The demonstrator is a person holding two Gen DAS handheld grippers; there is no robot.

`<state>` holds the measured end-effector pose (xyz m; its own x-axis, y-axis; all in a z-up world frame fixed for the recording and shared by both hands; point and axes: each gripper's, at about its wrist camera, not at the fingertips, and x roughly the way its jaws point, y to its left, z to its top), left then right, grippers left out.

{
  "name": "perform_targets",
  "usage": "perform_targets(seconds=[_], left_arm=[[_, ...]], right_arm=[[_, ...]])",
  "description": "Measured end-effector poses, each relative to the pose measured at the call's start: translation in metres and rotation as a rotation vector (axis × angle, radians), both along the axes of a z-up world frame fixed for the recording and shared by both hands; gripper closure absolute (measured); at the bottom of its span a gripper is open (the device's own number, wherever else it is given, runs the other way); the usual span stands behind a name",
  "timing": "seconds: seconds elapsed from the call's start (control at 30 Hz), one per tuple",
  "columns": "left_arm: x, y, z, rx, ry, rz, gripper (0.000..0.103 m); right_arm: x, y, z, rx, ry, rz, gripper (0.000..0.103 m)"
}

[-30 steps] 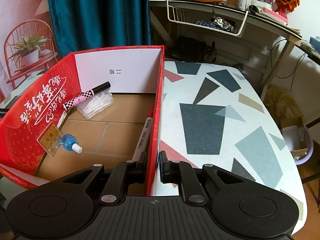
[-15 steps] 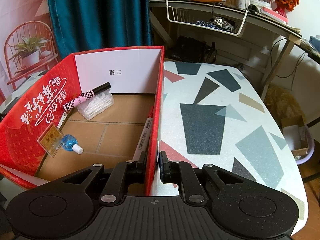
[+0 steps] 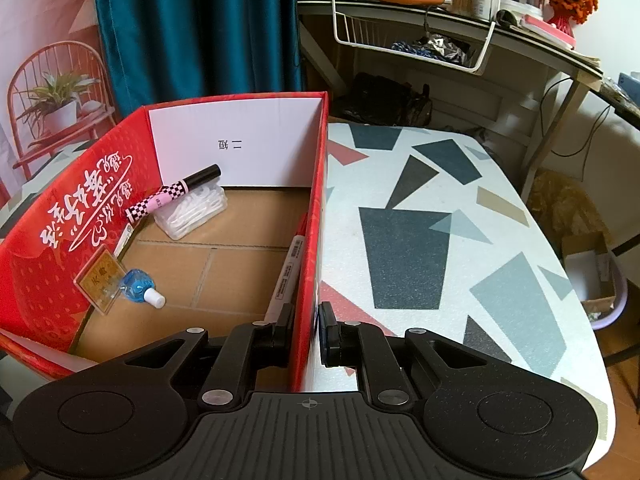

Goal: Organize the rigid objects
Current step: 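Grasp the white charger with the left gripper, then carry the white charger with the left gripper over the red box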

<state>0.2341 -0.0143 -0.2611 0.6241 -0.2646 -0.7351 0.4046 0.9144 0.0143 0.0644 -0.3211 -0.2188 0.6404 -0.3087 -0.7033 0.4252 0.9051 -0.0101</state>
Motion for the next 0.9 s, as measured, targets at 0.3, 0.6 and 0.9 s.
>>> perform_targets(seconds=[0.3, 0.6, 0.9], left_arm=[[-0.014, -0.009, -0.001, -0.024, -0.003, 0.029, 0.066], [-0.009, -0.007, 0.003, -0.011, -0.020, 0.030, 0.066], [0.013, -0.011, 0.062, -0.085, -0.125, -0.010, 0.066]], right_arm=[[0.000, 0.000, 0.000, 0.000, -0.001, 0.000, 0.092], [0.000, 0.000, 0.000, 0.000, 0.000, 0.000, 0.092], [0.000, 0.000, 0.000, -0.001, 0.002, 0.001, 0.092]])
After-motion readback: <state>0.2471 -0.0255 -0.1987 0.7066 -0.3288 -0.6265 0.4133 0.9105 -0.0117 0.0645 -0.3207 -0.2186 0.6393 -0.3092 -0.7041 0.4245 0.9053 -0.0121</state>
